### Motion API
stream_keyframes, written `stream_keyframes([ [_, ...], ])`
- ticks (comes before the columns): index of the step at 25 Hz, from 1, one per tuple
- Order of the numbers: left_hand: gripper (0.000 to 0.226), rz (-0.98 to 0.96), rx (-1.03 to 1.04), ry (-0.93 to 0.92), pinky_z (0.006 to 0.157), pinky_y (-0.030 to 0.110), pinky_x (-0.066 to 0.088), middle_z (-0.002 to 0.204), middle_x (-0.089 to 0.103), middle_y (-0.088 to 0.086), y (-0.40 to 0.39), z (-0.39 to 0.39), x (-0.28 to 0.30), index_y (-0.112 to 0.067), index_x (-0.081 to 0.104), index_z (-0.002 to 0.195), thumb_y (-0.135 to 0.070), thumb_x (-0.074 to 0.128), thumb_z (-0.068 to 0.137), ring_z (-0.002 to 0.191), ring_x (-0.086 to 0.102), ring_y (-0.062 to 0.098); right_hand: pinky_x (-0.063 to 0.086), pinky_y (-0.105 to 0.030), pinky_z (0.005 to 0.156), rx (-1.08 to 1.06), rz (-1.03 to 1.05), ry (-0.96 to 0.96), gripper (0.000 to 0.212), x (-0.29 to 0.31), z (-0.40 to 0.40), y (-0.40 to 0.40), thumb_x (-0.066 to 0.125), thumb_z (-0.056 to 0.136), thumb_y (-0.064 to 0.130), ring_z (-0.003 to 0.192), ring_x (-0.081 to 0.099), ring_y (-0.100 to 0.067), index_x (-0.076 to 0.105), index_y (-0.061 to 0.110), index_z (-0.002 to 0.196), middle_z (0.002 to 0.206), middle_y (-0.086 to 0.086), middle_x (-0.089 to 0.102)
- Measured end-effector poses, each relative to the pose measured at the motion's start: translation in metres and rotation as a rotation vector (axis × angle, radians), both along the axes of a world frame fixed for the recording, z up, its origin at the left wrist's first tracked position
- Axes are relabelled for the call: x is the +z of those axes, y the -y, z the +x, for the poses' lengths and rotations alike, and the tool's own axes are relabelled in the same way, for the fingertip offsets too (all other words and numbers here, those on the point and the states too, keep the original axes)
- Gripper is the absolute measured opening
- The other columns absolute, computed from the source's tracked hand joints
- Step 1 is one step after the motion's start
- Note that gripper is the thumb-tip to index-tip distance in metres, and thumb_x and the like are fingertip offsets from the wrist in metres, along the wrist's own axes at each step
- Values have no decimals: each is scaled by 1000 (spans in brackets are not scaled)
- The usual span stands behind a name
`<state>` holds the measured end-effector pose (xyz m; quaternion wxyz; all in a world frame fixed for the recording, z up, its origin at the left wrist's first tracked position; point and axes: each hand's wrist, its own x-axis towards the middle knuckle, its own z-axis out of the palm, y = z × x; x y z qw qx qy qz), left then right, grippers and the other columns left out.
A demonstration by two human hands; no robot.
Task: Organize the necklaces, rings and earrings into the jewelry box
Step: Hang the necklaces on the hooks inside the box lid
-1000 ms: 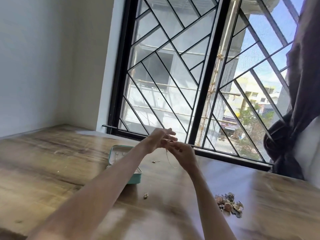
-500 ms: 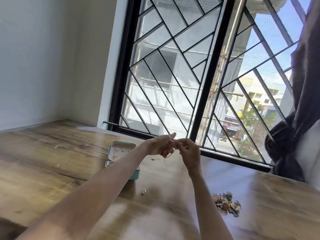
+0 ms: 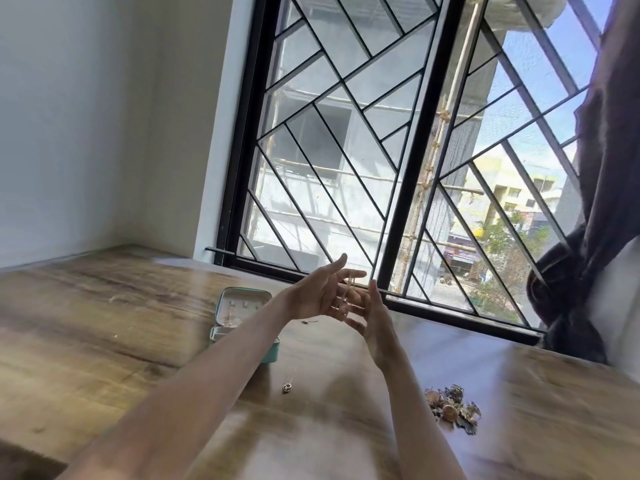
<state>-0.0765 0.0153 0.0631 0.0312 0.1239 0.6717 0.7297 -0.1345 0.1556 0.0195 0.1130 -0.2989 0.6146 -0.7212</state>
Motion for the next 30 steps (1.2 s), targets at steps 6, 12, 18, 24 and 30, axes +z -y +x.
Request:
stream_keyframes([
  [6, 61, 19, 2, 40, 41, 18, 38, 47, 39, -5, -9, -1, -9, -13, 59, 111, -62, 28, 92, 39, 38, 7, 51, -30, 75, 195, -37, 88, 26, 7, 15, -1, 51, 94, 31, 68, 64, -13, 63, 8, 90, 72, -3, 68],
  [12, 33, 177, 76, 2, 37, 16, 24, 45, 23, -9, 3, 0, -9, -15, 55, 81, -44, 44, 93, 39, 21, 5, 55, -24, 69, 147, -263, 320, 9, 5, 3, -5, 57, 90, 14, 74, 61, -17, 62, 9, 85, 78, -6, 64],
  [18, 35, 142, 155, 1, 49, 22, 39, 52, 34, -5, 9, 11, -8, -18, 47, 63, -34, 47, 95, 46, 33, 10, 53, -27, 82, 227, -372, 305, 13, 12, 8, -3, 55, 85, 15, 71, 63, -14, 58, 13, 73, 68, -3, 65],
  [24, 38, 12, 126, 61, 46, 21, 36, 55, 32, -3, 16, 16, -13, -18, 43, 62, -40, 46, 94, 47, 30, 11, 55, -25, 64, 217, -457, 316, 19, 14, 9, 2, 51, 92, 13, 47, 52, -9, 57, 11, 74, 51, 2, 52],
  [30, 24, -18, 92, -9, 57, 23, 42, 60, 39, -4, 17, 9, -4, -16, 52, 72, -20, 43, 94, 51, 36, 10, 45, -19, 52, 193, -493, 368, 23, 10, 7, -1, 49, 93, 17, 44, 38, -6, 50, 16, 71, 49, 6, 37],
])
